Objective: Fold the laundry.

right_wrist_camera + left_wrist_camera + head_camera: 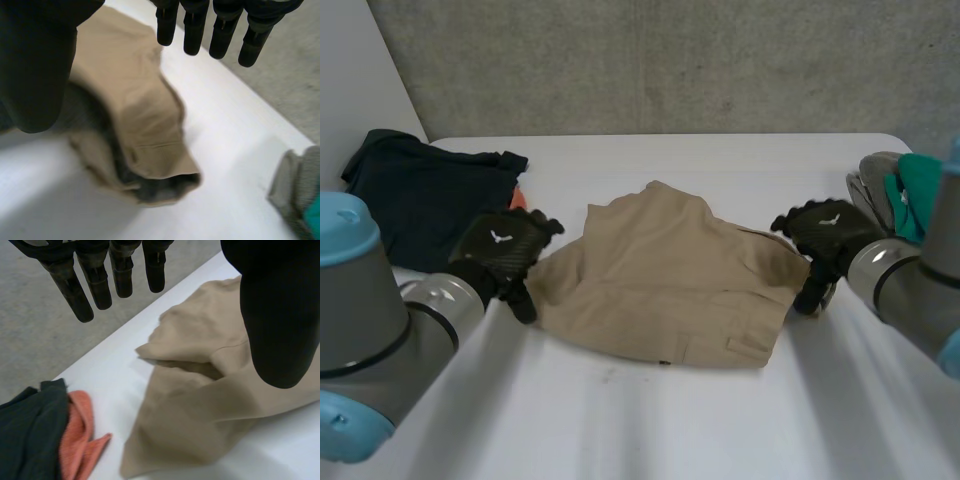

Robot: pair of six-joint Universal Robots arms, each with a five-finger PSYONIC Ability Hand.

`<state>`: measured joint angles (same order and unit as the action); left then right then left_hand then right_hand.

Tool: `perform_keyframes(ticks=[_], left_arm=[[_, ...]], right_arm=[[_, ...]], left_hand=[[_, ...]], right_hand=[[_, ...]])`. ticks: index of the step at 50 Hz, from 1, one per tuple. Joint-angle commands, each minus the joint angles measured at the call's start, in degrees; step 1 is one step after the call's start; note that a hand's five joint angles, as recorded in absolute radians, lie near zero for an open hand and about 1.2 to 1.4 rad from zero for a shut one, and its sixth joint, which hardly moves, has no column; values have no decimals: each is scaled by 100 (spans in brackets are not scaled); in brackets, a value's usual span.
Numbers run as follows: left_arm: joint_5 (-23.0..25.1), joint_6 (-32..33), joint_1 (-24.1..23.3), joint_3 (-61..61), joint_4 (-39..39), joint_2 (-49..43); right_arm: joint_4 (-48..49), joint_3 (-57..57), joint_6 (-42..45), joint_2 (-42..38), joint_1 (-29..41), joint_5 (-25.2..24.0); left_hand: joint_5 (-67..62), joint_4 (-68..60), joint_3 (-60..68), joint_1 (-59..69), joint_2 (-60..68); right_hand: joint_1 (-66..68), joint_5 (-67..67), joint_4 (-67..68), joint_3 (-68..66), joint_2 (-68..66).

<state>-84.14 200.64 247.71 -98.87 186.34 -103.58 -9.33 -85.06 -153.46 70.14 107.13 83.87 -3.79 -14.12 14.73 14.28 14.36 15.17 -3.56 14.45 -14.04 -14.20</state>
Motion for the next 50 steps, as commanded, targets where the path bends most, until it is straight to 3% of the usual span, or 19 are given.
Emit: perform_keyframes(ticks=[1, 6, 9, 17, 20, 25, 27, 31, 32, 37, 40, 46, 50], left_arm=[[511, 63, 488, 386, -124, -57], [1529, 221, 936, 938, -685, -416], [1908, 405, 1095, 1342, -1080, -837], [2042, 1346, 1236, 2267, -2136, -1929], [2016, 1601, 1219, 2390, -2356, -2131], [2024, 1619, 1140, 2373, -2304, -2228], [2033, 1593, 1096, 2355, -2260, -2254], [1998, 1575, 990, 2390, -2006, -2299], [1946, 1558, 955, 2408, -1840, -2255], [1489, 1172, 867, 2338, -1425, -1650], [1128, 619, 779, 2171, -1214, -912], [654, -261, 709, 1741, -863, 705], [627, -797, 551, 1398, -660, 1866]], right_arm=[[-824, 271, -122, 640, 132, 165], [-1141, 315, -605, 808, 527, 183], [-1159, 175, -1131, 764, 948, 226], [-449, -159, -2081, -25, 1468, 726], [-132, -186, -2249, -334, 1617, 894], [212, -160, -2276, -528, 1723, 991], [273, -142, -2214, -493, 1749, 991], [309, -107, -1820, -125, 1785, 1009], [291, -81, -1575, 85, 1750, 1017], [195, 252, -651, 640, 1592, 1000], [72, 735, -167, 939, 1434, 982], [-604, 1983, 62, 1054, 1047, 842], [-1334, 2994, 45, 800, 695, 333]], left_hand=[[-129, -96, 36, 81, 73], [-549, -516, 455, 501, 493], [-567, -534, 473, 518, 510], [-533, -500, 439, 485, 477], [-633, -601, 540, 585, 577], [-1137, -1104, 1044, 1089, 1081], [-1741, -1708, 1647, 1692, 1684], [-5652, -5619, 5559, 5604, 5596], [-6611, -6578, 6517, 6563, 6554], [-6621, -6588, 6527, 6572, 6564], [-6621, -6588, 6527, 6572, 6564], [-6621, -6588, 6527, 6572, 6564], [-6621, -6588, 6527, 6572, 6564]], right_hand=[[-517, 356, -445, 404, 420], [-517, 356, -445, 404, 420], [-517, 356, -445, 404, 420], [-316, 155, -244, 204, 220], [809, -970, 881, -921, -905], [5246, -5407, 5318, -5358, -5342], [6478, -6639, 6550, -6591, -6575], [6483, -6644, 6555, -6596, -6580], [6483, -6644, 6555, -6596, -6580], [6483, -6644, 6555, -6596, -6580], [6483, -6644, 6555, -6596, -6580], [6483, -6644, 6555, -6596, -6580], [6483, -6644, 6555, -6596, -6580]])
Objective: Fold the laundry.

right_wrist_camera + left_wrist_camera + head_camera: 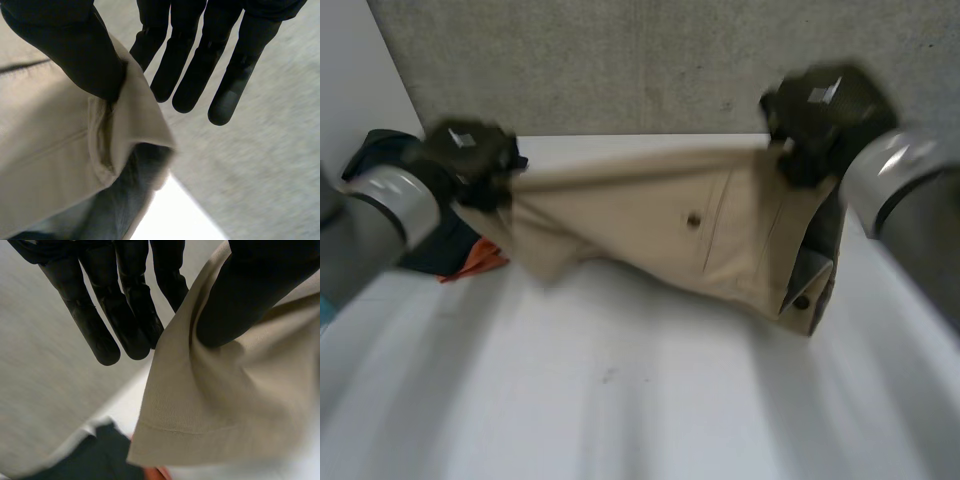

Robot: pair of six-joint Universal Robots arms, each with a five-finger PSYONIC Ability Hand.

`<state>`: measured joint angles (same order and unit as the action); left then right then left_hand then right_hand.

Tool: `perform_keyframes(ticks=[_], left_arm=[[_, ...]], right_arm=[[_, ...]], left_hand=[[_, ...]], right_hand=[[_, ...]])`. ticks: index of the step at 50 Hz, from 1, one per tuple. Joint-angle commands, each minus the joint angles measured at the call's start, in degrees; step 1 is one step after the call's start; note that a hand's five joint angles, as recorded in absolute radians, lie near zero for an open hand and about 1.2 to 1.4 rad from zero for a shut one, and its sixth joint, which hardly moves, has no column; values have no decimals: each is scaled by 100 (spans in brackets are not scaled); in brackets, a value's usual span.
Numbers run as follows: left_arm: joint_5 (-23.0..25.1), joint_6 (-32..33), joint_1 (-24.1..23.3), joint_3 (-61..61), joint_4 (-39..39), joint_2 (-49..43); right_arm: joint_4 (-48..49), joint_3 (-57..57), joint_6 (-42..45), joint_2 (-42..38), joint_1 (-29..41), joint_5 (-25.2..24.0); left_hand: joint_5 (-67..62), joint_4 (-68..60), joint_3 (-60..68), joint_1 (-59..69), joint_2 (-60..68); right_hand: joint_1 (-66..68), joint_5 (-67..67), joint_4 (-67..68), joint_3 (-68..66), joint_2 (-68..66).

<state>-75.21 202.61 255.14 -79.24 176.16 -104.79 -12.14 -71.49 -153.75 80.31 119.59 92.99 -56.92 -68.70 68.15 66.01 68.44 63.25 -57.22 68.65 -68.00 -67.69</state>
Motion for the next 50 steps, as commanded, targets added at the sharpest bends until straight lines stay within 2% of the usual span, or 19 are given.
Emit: perform_keyframes(ticks=[1, 6, 10, 18, 22, 26, 27, 31, 35, 37, 38, 42, 46, 50], left_arm=[[-240, -1031, -245, -618, 366, 2111], [-170, -1154, -500, -899, 261, 2288], [-249, -988, -816, -1128, 200, 1981], [-731, -373, -922, -945, 498, 400], [-1187, 66, -835, -51, 1199, -583], [-1478, 217, -817, 942, 1788, -998], [-1540, 208, -808, 1137, 1930, -1043], [-1813, -55, -826, 1833, 2642, -1052], [-2120, -433, -878, 1957, 3135, -745], [-2182, -521, -922, 1904, 3196, -613], [-2174, -626, -966, 1782, 3179, -491], [-2042, -715, -1080, 1211, 3012, -183], [-1919, -662, -1204, 482, 2924, -33], [-1997, -565, -1283, -423, 2801, 46]], right_arm=[[-1150, 1777, 56, -296, -603, -658], [-1485, 2358, -58, -788, -815, -931], [-1485, 2394, -190, -1193, -833, -1002], [-924, 1911, -462, -2019, -604, -1063], [-63, 1946, -454, -2493, -516, -774], [1149, 2411, -296, -2880, -437, -124], [1805, 2638, -200, -2959, -411, 77], [3452, 2974, -120, -2881, -402, 202], [4710, 2965, -295, -2609, -411, -43], [4782, 2983, -426, -2547, -393, -262], [4643, 2992, -549, -2503, -384, -603], [4222, 2931, -594, -2485, -393, -887], [3746, 2694, -577, -2512, -419, -791], [3385, 2141, -515, -2512, -455, -843]], left_hand=[[-1308, -1130, 1185, 1399, 1156], [-1308, -1130, 1185, 1399, 1156], [-1308, -1130, 1185, 1399, 1156], [-1308, -1130, 1185, 1399, 1156], [-1308, -1130, 1185, 1399, 1156], [-1308, -1130, 1185, 1399, 1156], [-1308, -1130, 1185, 1399, 1156], [-1308, -1130, 1185, 1399, 1156], [-1308, -1130, 1185, 1399, 1156], [-1308, -1130, 1185, 1399, 1156], [-1308, -1130, 1185, 1399, 1156], [-1308, -1130, 1185, 1399, 1156], [-1308, -1130, 1185, 1399, 1156], [-1308, -1130, 1185, 1399, 1156]], right_hand=[[1675, -1278, 1135, -1200, -1231], [1675, -1278, 1135, -1200, -1231], [1675, -1278, 1135, -1200, -1231], [1675, -1278, 1135, -1200, -1231], [1675, -1278, 1135, -1200, -1231], [1675, -1278, 1135, -1200, -1231], [1675, -1278, 1135, -1200, -1231], [1675, -1278, 1135, -1200, -1231], [1675, -1278, 1135, -1200, -1231], [1675, -1278, 1135, -1200, -1231], [1675, -1278, 1135, -1200, -1231], [1675, -1278, 1135, -1200, -1231], [1675, -1278, 1135, -1200, -1231], [1675, -1278, 1135, -1200, -1231]])
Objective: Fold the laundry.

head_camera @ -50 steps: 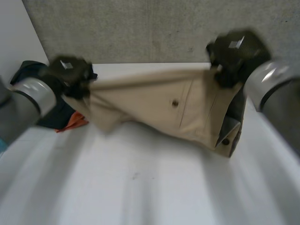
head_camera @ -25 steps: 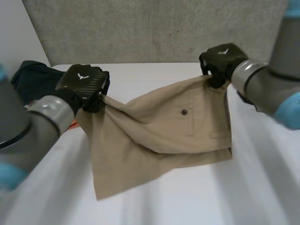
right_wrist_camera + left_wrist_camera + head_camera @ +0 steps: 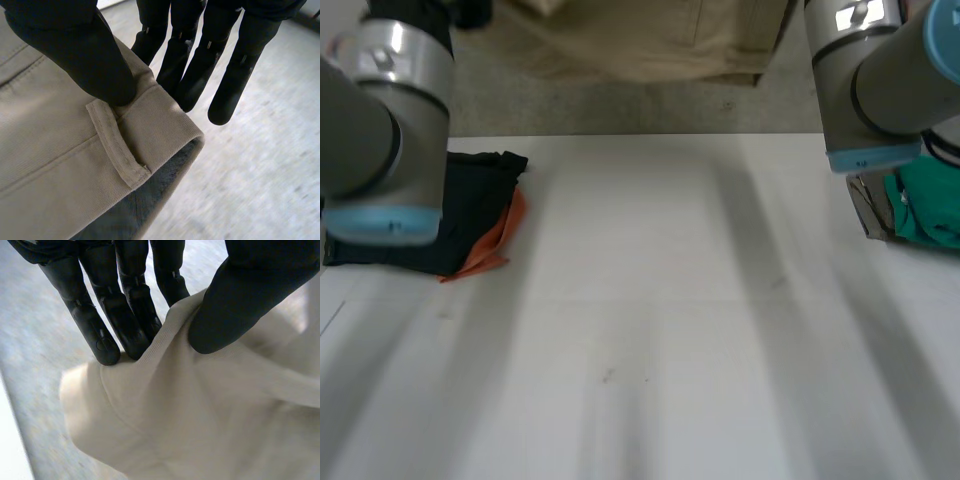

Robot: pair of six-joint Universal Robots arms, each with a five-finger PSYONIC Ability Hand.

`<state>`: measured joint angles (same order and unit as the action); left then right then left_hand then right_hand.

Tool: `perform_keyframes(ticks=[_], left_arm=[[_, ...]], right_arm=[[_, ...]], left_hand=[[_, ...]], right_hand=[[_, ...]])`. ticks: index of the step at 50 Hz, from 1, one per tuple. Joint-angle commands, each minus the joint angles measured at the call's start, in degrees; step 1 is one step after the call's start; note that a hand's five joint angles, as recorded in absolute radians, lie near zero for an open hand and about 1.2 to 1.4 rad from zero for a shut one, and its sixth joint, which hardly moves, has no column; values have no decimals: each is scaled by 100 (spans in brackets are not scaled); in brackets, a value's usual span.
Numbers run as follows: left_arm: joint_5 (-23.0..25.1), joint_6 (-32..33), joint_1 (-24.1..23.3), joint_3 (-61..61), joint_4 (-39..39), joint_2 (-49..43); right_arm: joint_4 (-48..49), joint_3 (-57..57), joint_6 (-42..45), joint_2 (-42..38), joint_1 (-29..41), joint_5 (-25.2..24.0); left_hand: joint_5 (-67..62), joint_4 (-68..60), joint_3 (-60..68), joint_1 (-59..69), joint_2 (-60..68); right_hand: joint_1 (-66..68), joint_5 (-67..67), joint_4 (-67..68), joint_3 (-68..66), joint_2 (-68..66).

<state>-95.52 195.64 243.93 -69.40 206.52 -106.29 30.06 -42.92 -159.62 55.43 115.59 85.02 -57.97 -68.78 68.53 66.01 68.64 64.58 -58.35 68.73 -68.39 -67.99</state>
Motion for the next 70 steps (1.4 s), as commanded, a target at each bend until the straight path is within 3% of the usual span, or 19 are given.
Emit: perform_keyframes(ticks=[1, 7, 14, 19, 21, 22, 24, 28, 38, 43, 50, 54, 65, 69, 70], left_arm=[[7, 149, -179, -1610, -287, 213], [-160, 228, -583, -3190, -533, 187], [-519, 702, -698, -3940, -647, -85], [-766, 914, -540, -3941, -841, 55], [-749, 914, -522, -3923, -937, 169], [-688, 914, -505, -3915, -1051, 318], [-591, 888, -496, -3923, -1209, 459], [-126, 748, -444, -3923, -1771, 880], [358, 273, 294, -3897, -2651, 1532], [875, 211, 786, -3669, -2722, 1497], [1325, 237, 928, -3554, -3266, 1190], [1273, 237, 840, -3598, -3408, 979], [772, 413, 489, -3396, -2678, -67], [561, 615, 357, -3247, -2538, -410], [482, 650, 304, -3194, -2511, -515]], right_arm=[[-904, -866, 115, -15, -54, -64], [-1501, -2419, 659, 46, 42, -371], [-2003, -3547, 1319, -15, 60, -398], [-2644, -3838, 1399, 90, -1, -389], [-2785, -3881, 1311, 169, -36, -398], [-2882, -3908, 1206, 265, -71, -398], [-2918, -3952, 1065, 380, -107, -390], [-2865, -4084, 530, 801, -282, -354], [-3321, -4233, 63, 1628, -810, -820], [-3980, -4207, 448, 1725, -933, -917], [-3991, -4382, 924, 1541, -889, -943], [-3499, -4567, 1038, 1278, -775, -961], [-2022, -4620, 1231, 355, -432, -855], [-1811, -4471, 1214, 73, -397, -768], [-1758, -4427, 1205, -6, -379, -741]], left_hand=[[-1203, -1122, 1147, 1399, 1136], [-1203, -1122, 1147, 1399, 1136], [-1188, -1107, 1132, 1384, 1121], [490, 571, -546, -294, -558], [1648, 1730, -1704, -1453, -1716], [2870, 2951, -2926, -2674, -2938], [3787, 3868, -3843, -3591, -3854], [4866, 4947, -4922, -4670, -4933], [4884, 4966, -4940, -4689, -4952], [4767, 4848, -4823, -4571, -4834], [4431, 4512, -4487, -4235, -4498], [4413, 4495, -4469, -4218, -4481], [3993, 4074, -4049, -3798, -4061], [3037, 3118, -3093, -2841, -3104], [2151, 2233, -2207, -1956, -2219]], right_hand=[[1542, -1165, 1127, -1161, -1201], [1542, -1165, 1127, -1161, -1201], [1542, -1165, 1127, -1161, -1201], [1542, -1165, 1127, -1161, -1201], [420, -43, 5, -39, -79], [-1419, 1796, -1834, 1800, 1760], [-3129, 3506, -3544, 3510, 3470], [-4043, 4421, -4458, 4425, 4384], [-4280, 4658, -4695, 4662, 4621], [-4179, 4557, -4595, 4561, 4521], [-3893, 4271, -4309, 4275, 4234], [-3893, 4271, -4309, 4275, 4234], [-3407, 3784, -3822, 3788, 3748], [-2919, 3297, -3334, 3301, 3260], [-2585, 2962, -3000, 2966, 2926]])
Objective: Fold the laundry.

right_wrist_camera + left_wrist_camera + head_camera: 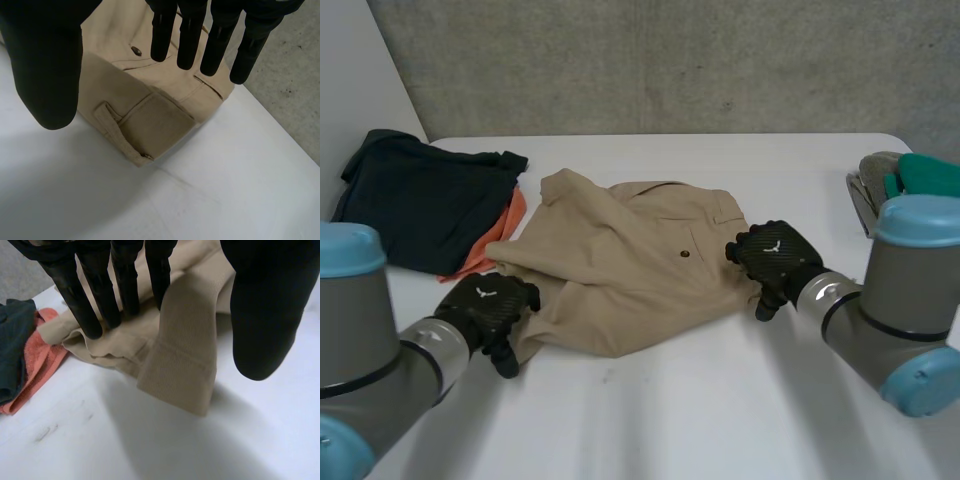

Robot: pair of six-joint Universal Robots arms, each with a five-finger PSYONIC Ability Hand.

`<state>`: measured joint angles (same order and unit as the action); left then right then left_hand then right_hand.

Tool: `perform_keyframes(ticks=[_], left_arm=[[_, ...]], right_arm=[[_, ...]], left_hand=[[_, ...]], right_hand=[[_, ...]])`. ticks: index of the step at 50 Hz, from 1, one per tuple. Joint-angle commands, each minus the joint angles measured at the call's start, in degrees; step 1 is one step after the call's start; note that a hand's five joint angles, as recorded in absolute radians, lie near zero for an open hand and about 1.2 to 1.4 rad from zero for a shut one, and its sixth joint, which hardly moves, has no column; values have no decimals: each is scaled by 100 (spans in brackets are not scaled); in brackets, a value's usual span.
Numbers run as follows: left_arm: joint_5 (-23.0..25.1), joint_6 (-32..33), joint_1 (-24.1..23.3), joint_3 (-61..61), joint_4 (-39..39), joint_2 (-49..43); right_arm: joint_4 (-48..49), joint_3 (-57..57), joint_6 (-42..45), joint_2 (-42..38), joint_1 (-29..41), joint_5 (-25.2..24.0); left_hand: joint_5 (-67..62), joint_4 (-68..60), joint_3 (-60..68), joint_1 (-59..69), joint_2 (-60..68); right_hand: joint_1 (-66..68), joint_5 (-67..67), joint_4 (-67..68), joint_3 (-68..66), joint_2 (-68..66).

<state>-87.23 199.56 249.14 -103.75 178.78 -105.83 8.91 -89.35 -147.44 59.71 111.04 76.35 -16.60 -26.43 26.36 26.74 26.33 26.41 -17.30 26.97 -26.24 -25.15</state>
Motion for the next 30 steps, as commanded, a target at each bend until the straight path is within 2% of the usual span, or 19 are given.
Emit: perform_keyframes(ticks=[1, 3, 4, 6, 7, 10, 16, 17, 21, 26, 30], left_arm=[[-391, 285, -234, 276, 280, -596], [-462, 294, -287, 337, 324, -631], [-532, 294, -330, 381, 377, -623], [-602, 268, -375, 417, 412, -579], [-637, 259, -392, 426, 412, -535], [-778, 180, -497, 426, 412, -219], [-937, -39, -621, 478, 342, 1151], [-919, -109, -630, 548, 325, 1544], [-858, -329, -630, 943, 307, 2364], [-875, -619, -595, 1785, 280, 2945], [-919, -664, -445, 2437, 272, 2683]], right_arm=[[383, 242, -13, -469, 75, 134], [418, 295, 13, -539, 75, 143], [427, 356, 22, -574, 84, 143], [418, 409, 48, -583, 102, 152], [409, 436, 66, -566, 102, 161], [304, 471, 171, -408, 102, 170], [-118, 550, 224, 927, 23, 169], [-249, 707, 198, 1320, -30, 178], [-609, 1410, -109, 2052, -179, 143], [-856, 2472, -767, 2265, -224, 29], [-848, 3167, -1164, 1897, -171, 20]], left_hand=[[-2444, -2461, 2468, 2430, 2471], [-3403, -3420, 3426, 3388, 3430], [-4507, -4524, 4530, 4492, 4534], [-5337, -5354, 5360, 5322, 5364], [-5340, -5357, 5364, 5326, 5367], [-5340, -5357, 5364, 5326, 5367], [-5340, -5357, 5364, 5326, 5367], [-5340, -5357, 5364, 5326, 5367], [-5340, -5357, 5364, 5326, 5367], [-5340, -5357, 5364, 5326, 5367], [-5340, -5357, 5364, 5326, 5367]], right_hand=[[1419, -1330, 1363, -1436, -1545], [2039, -1950, 1983, -2056, -2166], [2709, -2620, 2653, -2726, -2835], [4154, -4065, 4098, -4171, -4280], [5245, -5156, 5189, -5262, -5371], [5359, -5270, 5303, -5376, -5485], [5359, -5270, 5303, -5376, -5485], [5359, -5270, 5303, -5376, -5485], [5359, -5270, 5303, -5376, -5485], [5359, -5270, 5303, -5376, -5485], [5359, -5270, 5303, -5376, -5485]])
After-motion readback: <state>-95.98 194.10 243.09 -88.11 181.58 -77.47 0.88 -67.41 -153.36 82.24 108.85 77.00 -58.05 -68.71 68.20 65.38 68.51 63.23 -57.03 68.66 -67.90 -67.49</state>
